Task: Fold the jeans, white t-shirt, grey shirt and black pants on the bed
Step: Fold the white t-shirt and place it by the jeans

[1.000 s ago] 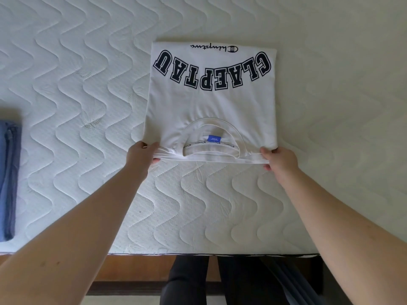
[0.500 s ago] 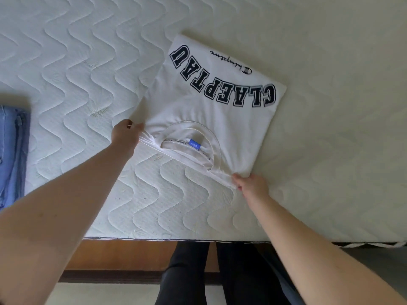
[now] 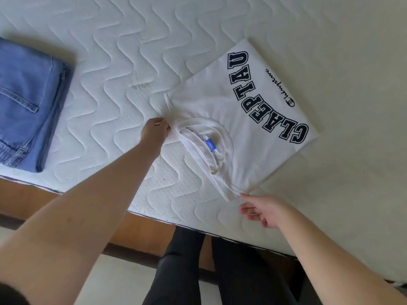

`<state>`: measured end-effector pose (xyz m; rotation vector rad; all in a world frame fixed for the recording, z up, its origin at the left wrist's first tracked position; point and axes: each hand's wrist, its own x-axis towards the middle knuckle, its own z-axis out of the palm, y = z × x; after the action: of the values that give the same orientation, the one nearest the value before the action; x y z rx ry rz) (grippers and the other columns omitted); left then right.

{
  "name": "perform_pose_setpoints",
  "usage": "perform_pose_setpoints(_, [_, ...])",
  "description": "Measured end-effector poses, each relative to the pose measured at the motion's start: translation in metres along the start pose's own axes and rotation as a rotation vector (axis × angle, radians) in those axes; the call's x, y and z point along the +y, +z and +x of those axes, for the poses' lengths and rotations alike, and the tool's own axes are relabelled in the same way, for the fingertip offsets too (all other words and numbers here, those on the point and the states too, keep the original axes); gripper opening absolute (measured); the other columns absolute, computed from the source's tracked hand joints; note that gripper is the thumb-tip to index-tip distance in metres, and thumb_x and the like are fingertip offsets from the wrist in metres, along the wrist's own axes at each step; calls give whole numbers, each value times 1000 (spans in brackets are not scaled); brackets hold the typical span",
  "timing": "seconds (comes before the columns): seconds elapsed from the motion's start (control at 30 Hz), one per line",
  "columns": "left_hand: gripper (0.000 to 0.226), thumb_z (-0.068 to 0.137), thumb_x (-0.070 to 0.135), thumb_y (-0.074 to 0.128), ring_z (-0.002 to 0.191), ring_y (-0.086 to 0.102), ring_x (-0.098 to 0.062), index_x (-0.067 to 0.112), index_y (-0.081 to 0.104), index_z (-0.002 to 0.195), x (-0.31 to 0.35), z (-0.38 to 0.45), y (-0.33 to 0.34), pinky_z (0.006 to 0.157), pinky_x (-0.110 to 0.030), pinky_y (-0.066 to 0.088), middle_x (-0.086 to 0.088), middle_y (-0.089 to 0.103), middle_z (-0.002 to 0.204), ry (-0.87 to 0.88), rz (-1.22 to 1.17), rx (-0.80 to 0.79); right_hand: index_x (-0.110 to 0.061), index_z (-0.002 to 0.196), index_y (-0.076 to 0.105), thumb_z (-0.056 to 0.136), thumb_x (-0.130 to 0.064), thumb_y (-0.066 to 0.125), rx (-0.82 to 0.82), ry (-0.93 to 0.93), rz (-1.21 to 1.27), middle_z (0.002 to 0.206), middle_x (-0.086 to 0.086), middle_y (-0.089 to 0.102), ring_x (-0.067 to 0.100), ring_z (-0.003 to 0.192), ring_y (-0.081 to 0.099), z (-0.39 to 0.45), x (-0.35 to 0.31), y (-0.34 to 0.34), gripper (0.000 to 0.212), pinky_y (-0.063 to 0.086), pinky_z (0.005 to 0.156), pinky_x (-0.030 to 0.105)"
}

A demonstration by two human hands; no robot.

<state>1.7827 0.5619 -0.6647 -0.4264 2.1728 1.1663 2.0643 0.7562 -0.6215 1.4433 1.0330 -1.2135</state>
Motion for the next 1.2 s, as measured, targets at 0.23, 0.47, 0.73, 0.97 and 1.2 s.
perform_pose_setpoints(0.23, [29,105,22,38,59,63,-9,15,63,93,-25,-43,7,50,-18,48,-6,69,86,-258,-362,-99,-20,109,67,94,-34,61,16,-449,5,97,-3,74,9,75,64,-21,-56,-36,21,33,56,23])
perform_pose_setpoints(0.47, [26,98,14,41,95,70,-19,20,65,107,-49,-99,21,86,-31,55,-5,72,105,-130,-562,138,-30,111,70,95,-29,63,98,-1037,-398,112,-12,71,0,102,66,-22,-140,-15,18,46,82,13])
perform_pose_setpoints(0.73, [22,101,23,44,102,67,-13,29,64,109,-68,-158,85,87,-29,53,3,71,109,-250,-848,296,-23,132,60,96,-18,58,230,-1391,-936,131,-5,62,12,121,54,-21,-233,20,36,38,93,19])
perform_pose_setpoints(0.97, [26,100,38,40,101,64,-6,34,63,111,-80,-181,130,79,-26,45,13,69,105,-415,-855,304,-21,148,41,94,-17,57,444,-1498,-1394,153,-1,39,22,141,34,-13,-301,60,56,27,112,31])
perform_pose_setpoints(1.2, [27,91,20,40,62,43,-14,8,61,102,-76,-197,151,52,-25,31,4,49,72,-629,-624,127,-27,149,32,86,-41,69,589,-1315,-1621,150,5,40,30,138,34,-7,-333,77,74,24,110,39])
